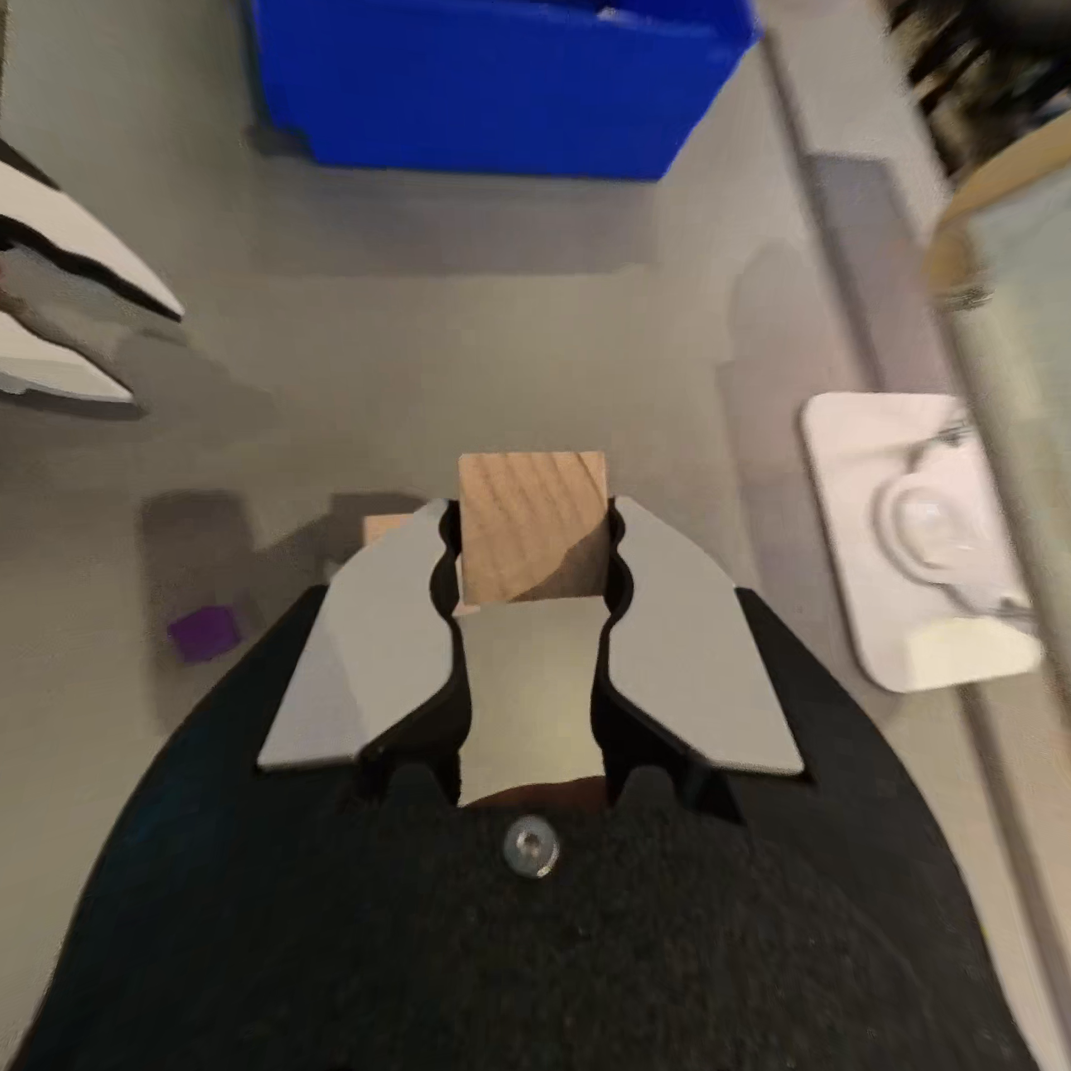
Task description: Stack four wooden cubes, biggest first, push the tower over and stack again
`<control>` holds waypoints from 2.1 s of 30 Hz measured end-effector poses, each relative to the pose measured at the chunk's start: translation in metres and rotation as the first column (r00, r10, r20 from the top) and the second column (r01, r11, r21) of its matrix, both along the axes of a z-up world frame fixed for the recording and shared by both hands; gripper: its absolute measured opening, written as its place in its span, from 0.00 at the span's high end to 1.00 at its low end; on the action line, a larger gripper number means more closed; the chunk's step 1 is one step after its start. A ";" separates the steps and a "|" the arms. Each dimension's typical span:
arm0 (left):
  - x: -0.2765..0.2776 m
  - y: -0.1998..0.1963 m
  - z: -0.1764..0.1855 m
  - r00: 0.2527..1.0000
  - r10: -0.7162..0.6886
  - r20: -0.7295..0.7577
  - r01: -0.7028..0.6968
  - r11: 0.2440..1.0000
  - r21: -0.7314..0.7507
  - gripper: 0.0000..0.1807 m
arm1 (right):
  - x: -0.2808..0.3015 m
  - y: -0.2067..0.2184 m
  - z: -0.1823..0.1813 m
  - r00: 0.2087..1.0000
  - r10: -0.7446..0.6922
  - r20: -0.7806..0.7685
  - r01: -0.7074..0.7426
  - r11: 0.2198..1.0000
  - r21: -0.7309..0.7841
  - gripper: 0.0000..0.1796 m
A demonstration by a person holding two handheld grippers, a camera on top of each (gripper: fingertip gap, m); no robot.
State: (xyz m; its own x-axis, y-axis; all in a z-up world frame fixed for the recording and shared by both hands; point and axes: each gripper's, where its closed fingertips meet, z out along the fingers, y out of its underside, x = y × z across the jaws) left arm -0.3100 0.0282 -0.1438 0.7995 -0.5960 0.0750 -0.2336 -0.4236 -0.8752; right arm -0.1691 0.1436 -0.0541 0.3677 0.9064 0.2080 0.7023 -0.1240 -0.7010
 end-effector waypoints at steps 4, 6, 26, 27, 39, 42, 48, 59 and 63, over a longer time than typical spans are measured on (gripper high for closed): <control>0.005 -0.008 -0.007 0.999 -0.019 -0.044 0.019 1.000 0.013 0.75 | -0.018 -0.022 -0.042 0.995 0.033 0.092 -0.025 0.996 -0.081 0.74; 0.007 -0.011 -0.009 0.997 -0.026 -0.070 0.028 0.999 0.028 0.75 | -0.019 -0.022 -0.053 0.990 0.028 0.138 -0.017 0.997 -0.076 0.74; 0.031 -0.027 -0.008 0.990 -0.110 -0.089 0.112 0.993 0.022 0.74 | -0.014 -0.026 -0.073 0.989 0.048 0.141 -0.042 0.998 -0.050 0.64; 0.031 -0.027 -0.009 0.990 -0.110 -0.090 0.112 0.993 0.021 0.74 | -0.011 -0.025 -0.067 0.989 0.044 0.143 -0.043 0.999 -0.015 0.62; 0.028 0.023 0.031 0.973 -0.228 -0.033 0.227 0.973 -0.034 0.70 | 0.064 -0.153 -0.030 0.792 -0.322 -0.519 0.416 0.906 0.072 0.71; 0.052 0.058 0.071 0.924 -0.371 -0.094 0.375 0.926 0.030 0.70 | 0.079 -0.171 -0.035 0.758 -0.335 -0.559 0.462 0.882 0.098 0.72; 0.128 0.146 0.078 0.660 -0.617 -0.430 0.647 0.757 -0.092 0.72 | 0.101 -0.181 -0.034 0.708 -0.335 -0.622 0.518 0.845 0.135 0.75; 0.182 0.197 -0.024 0.234 -0.789 -0.568 0.706 0.540 -0.459 0.73 | 0.113 -0.195 -0.014 0.575 -0.218 -0.788 0.455 0.886 0.088 0.76; 0.189 0.198 -0.038 0.189 -0.801 -0.569 0.715 0.509 -0.479 0.85 | 0.116 -0.197 -0.011 0.555 -0.201 -0.807 0.447 0.890 0.085 0.77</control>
